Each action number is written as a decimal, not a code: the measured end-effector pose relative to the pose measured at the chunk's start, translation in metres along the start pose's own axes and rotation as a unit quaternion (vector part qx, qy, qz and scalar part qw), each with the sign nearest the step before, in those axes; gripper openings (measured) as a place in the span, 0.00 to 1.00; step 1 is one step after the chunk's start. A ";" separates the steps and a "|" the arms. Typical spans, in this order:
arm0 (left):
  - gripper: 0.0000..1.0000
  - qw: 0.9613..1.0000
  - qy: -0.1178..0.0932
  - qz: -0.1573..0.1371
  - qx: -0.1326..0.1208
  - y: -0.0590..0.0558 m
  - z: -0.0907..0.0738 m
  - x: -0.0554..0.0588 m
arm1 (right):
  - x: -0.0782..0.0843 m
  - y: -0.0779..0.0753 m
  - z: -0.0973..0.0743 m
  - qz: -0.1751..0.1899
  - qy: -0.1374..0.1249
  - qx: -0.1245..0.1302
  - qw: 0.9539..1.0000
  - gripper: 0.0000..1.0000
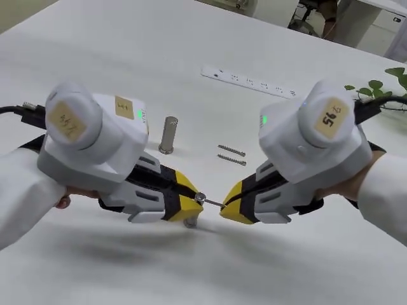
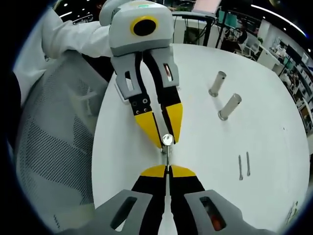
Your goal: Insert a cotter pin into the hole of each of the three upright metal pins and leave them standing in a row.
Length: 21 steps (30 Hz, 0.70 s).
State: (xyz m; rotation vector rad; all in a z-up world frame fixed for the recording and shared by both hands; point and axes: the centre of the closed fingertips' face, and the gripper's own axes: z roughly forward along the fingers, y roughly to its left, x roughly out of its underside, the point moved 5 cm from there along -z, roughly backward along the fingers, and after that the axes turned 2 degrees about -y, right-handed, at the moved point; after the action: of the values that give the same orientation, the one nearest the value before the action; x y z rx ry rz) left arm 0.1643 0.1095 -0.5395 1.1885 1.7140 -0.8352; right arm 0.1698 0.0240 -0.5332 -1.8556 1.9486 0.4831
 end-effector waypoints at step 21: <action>0.06 1.000 0.000 -0.010 0.008 -0.001 0.005 0.001 | -0.018 0.002 0.006 -0.067 0.009 -0.003 0.998 0.00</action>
State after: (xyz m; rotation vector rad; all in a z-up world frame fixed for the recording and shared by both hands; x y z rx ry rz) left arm 0.1649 0.1053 -0.5429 1.1834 1.7246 -0.8634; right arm 0.1685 0.0423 -0.5296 -1.9840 1.8202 0.4324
